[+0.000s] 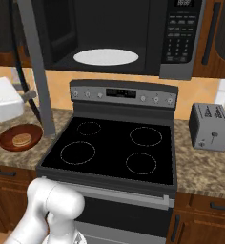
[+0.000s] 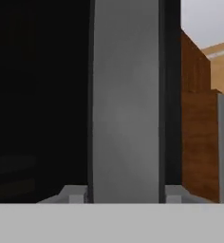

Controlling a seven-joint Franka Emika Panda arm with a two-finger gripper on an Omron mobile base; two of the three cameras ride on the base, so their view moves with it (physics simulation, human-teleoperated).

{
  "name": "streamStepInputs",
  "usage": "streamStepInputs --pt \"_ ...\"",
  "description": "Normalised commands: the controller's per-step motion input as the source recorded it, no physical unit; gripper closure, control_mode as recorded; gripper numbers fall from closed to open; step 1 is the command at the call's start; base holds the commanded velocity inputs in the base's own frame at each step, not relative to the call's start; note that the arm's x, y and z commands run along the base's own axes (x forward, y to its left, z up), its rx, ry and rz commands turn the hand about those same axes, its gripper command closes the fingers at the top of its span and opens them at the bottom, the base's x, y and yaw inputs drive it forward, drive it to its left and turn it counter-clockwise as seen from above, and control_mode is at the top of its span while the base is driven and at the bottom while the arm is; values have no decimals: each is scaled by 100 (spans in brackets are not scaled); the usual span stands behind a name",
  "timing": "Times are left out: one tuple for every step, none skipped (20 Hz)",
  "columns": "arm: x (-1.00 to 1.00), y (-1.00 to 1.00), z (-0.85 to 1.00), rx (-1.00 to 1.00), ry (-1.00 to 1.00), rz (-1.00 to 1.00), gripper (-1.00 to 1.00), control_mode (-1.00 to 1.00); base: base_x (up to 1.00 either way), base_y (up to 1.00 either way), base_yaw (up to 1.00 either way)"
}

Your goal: Open the microwave, place the bowl with waffle inside the microwave, then close the microwave door and turn it on.

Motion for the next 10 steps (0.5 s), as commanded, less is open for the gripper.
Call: streamStepInputs --pt "0 96 -24 -14 -1 -13 100 -100 0 0 0" --pt "0 94 -25 -12 -4 -13 100 -100 0 0 0" --pt "0 96 -24 -13 -6 -13 100 -100 0 0 0" --pt "0 93 -25 -12 0 -13 100 -100 0 0 0" --pt "14 87 -24 -10 0 -14 100 -100 0 0 0" --pt "36 74 -16 -7 2 -17 100 -100 0 0 0" --pt "45 61 -14 -5 1 -18 100 -100 0 0 0" --pt "45 51 -15 -1 0 -20 100 -100 0 0 0" --pt "44 54 -14 0 0 -23 100 -100 0 0 0" --pt "39 60 -19 0 0 -22 100 -100 0 0 0"
